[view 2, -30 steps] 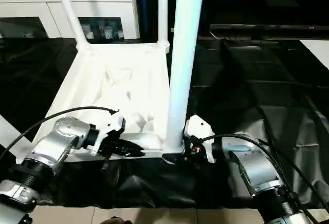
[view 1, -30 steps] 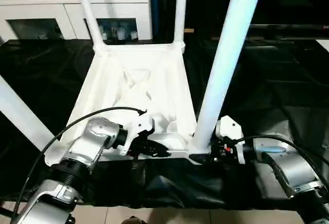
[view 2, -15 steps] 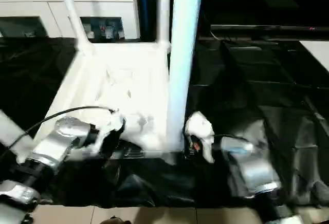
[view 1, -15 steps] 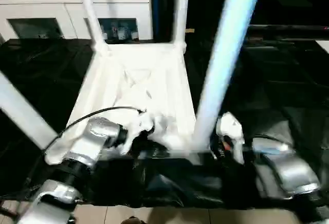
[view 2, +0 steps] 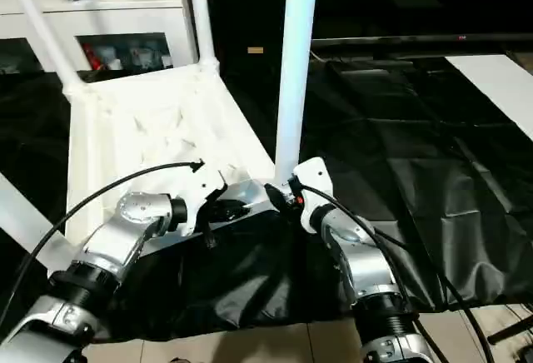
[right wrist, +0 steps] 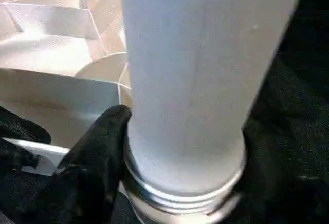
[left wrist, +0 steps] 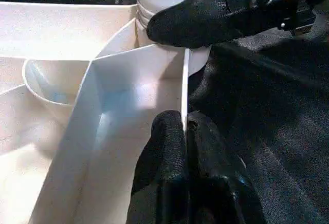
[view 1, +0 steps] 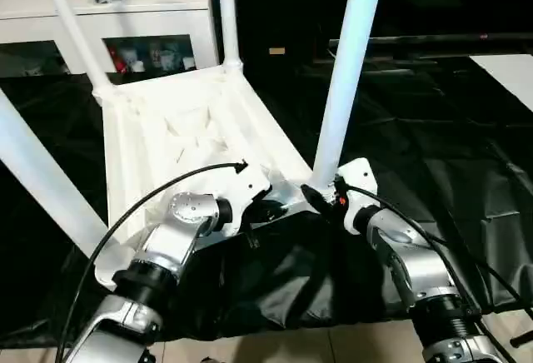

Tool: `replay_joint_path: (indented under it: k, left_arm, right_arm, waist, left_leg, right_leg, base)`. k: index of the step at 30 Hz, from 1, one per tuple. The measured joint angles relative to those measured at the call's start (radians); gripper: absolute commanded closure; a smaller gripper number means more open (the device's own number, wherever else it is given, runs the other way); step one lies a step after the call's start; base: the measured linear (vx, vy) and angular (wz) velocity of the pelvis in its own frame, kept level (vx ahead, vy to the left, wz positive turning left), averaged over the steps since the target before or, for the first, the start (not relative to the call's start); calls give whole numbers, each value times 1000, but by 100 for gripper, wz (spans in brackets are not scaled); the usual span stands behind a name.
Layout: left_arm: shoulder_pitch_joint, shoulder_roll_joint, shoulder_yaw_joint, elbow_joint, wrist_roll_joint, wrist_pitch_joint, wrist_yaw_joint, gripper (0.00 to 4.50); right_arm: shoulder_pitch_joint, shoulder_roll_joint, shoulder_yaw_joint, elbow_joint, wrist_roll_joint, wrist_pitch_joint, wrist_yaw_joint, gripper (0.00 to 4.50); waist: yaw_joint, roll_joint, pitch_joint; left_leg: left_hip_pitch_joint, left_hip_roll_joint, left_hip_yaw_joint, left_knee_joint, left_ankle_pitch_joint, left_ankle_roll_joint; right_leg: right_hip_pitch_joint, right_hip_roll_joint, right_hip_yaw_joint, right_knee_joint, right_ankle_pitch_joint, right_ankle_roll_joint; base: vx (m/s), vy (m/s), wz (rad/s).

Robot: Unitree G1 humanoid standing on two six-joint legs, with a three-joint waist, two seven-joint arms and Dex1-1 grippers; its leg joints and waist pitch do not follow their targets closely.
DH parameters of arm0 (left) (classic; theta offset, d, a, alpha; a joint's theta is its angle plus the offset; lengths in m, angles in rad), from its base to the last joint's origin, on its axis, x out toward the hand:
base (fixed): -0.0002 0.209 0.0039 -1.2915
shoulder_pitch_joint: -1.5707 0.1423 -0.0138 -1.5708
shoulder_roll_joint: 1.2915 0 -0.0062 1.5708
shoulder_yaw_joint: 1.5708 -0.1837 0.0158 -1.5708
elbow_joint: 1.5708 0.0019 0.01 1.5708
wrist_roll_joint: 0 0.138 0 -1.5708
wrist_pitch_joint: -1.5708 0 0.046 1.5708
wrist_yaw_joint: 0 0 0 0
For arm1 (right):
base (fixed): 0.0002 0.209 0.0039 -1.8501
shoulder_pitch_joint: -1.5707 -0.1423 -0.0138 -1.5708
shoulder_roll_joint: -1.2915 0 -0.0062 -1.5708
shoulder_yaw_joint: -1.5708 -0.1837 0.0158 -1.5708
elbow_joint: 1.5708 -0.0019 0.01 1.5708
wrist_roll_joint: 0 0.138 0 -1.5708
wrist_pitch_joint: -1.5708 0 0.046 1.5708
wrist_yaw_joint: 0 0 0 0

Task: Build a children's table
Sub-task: Rotate leg to tighten

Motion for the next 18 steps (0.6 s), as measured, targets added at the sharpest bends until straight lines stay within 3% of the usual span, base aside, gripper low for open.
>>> replay_joint_path:
  k: [5, 12, 18]
  left_arm:
    - [10, 2, -3, -23, 0, 0, -39, 450]
    - [22, 70, -23, -47, -53, -13, -195, 450]
    - [26, 124, -31, -46, -80, -23, -318, 450]
  right_arm:
    - [2, -30, 8, -2, 1, -23, 68, 54]
    - [41, -171, 68, -82, 38, -44, 338, 54]
    - [69, -248, 100, -129, 84, -33, 507, 54]
  waist:
    - [10, 2, -1]
    - [46, 6, -2]
    - [57, 6, -2]
  left_leg:
    - [-1, -1, 0, -1, 0, 0]
    - [-3, 3, 2, -2, 0, 0]
    - [-4, 4, 4, 2, 0, 0]
  right_leg:
    - [0, 0, 1, 0, 2, -2]
    - [-1, 2, -1, 1, 2, -5]
    - [0, 1, -1, 2, 2, -5]
  base:
    - [0, 0, 0]
    - [0, 0, 0]
    - [0, 0, 0]
